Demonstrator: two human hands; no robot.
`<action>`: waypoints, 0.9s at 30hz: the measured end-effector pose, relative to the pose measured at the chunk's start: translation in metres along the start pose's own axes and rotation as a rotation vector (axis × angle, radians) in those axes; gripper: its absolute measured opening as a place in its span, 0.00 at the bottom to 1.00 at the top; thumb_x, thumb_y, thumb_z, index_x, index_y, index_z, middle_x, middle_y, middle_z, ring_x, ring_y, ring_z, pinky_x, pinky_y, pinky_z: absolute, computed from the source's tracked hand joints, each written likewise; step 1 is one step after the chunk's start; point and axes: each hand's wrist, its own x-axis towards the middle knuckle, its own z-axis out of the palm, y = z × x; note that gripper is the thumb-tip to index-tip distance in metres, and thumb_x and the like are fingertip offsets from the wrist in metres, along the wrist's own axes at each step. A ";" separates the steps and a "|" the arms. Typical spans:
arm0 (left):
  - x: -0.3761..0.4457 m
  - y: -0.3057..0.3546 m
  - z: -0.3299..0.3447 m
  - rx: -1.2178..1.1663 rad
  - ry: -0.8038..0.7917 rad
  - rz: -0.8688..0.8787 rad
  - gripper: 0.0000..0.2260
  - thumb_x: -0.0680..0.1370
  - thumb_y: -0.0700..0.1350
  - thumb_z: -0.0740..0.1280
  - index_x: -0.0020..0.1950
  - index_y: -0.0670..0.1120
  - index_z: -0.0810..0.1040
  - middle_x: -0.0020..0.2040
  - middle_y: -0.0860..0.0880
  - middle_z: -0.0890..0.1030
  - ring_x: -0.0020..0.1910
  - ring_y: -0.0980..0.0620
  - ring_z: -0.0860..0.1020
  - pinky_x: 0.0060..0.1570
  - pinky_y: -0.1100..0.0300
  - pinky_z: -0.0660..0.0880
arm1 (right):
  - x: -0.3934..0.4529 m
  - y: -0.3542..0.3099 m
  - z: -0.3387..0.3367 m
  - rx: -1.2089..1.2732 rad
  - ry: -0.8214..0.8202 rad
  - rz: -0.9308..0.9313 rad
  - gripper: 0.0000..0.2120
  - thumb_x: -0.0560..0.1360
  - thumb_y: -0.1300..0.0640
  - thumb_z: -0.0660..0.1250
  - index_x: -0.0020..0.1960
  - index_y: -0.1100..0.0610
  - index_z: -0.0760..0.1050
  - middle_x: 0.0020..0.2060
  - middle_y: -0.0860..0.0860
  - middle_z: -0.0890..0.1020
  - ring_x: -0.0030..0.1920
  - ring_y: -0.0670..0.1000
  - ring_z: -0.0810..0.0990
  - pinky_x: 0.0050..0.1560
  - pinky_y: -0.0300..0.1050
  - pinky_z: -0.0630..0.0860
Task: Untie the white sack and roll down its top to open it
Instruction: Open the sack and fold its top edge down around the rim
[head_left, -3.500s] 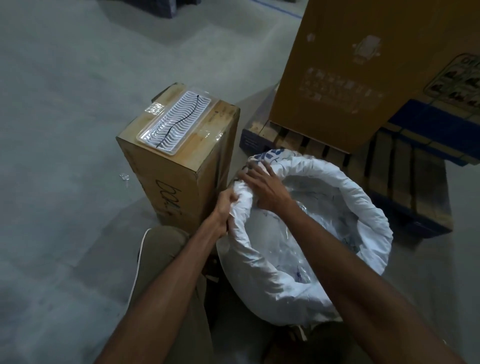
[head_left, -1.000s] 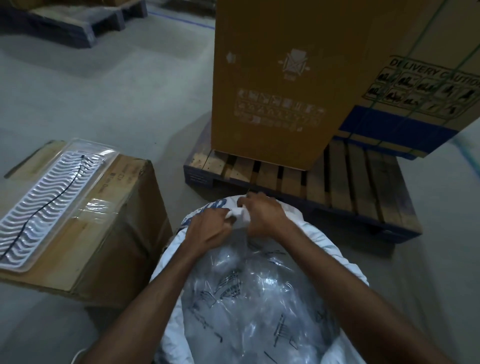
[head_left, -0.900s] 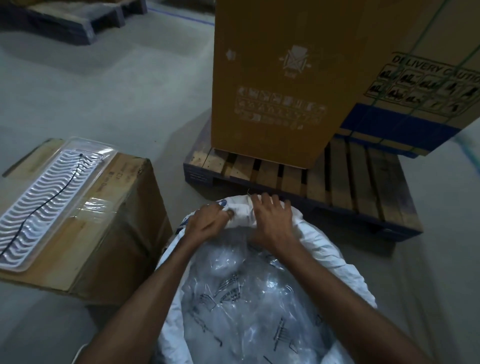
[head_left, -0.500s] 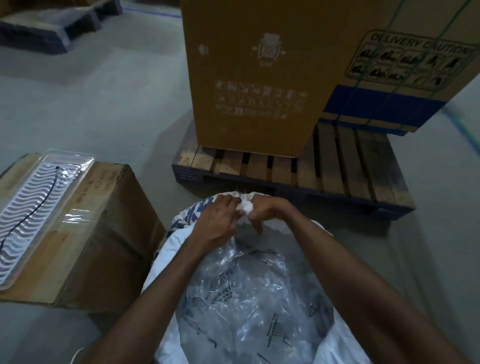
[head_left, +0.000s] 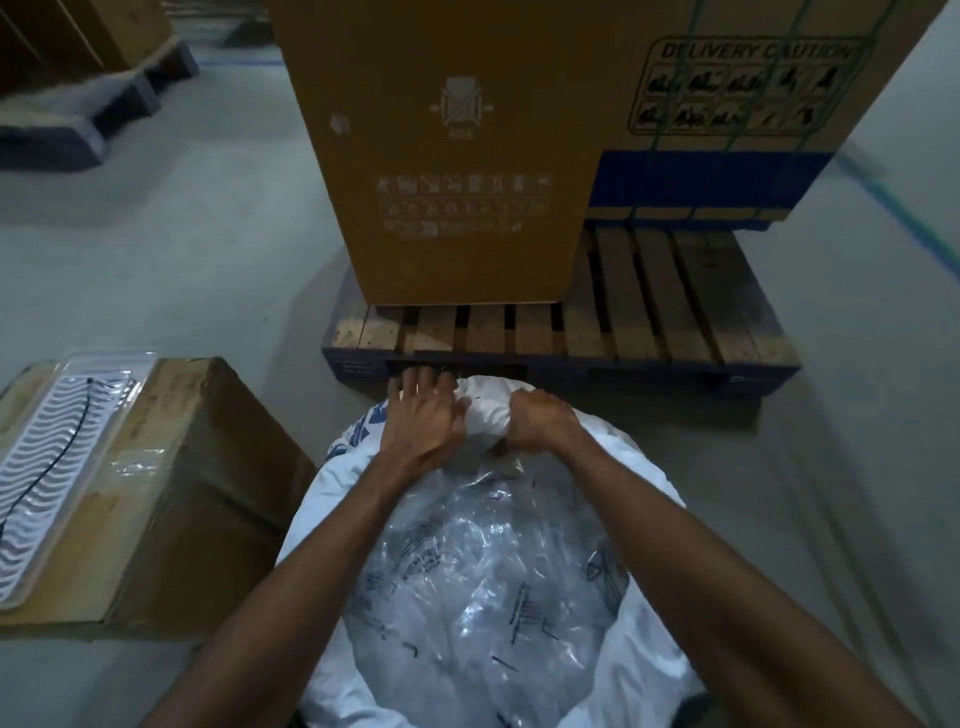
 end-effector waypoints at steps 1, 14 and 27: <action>-0.002 0.004 0.000 -0.032 0.033 0.038 0.22 0.81 0.57 0.53 0.69 0.47 0.71 0.67 0.41 0.73 0.65 0.41 0.69 0.67 0.43 0.66 | 0.002 0.000 -0.011 0.028 -0.093 -0.015 0.45 0.58 0.35 0.82 0.67 0.57 0.74 0.60 0.54 0.81 0.57 0.57 0.80 0.57 0.49 0.77; 0.037 0.029 0.005 -0.273 -0.151 -0.101 0.17 0.78 0.55 0.56 0.45 0.47 0.80 0.41 0.46 0.82 0.39 0.49 0.78 0.50 0.50 0.78 | -0.051 0.034 0.011 -0.041 0.447 0.049 0.26 0.82 0.40 0.59 0.73 0.56 0.67 0.66 0.57 0.74 0.63 0.59 0.74 0.60 0.55 0.71; 0.015 0.068 0.015 -0.053 -0.133 0.378 0.19 0.84 0.57 0.51 0.63 0.52 0.76 0.63 0.48 0.80 0.65 0.49 0.75 0.73 0.44 0.60 | -0.013 0.070 0.017 0.786 -0.120 0.277 0.31 0.80 0.34 0.58 0.69 0.58 0.75 0.64 0.57 0.80 0.67 0.57 0.78 0.64 0.51 0.72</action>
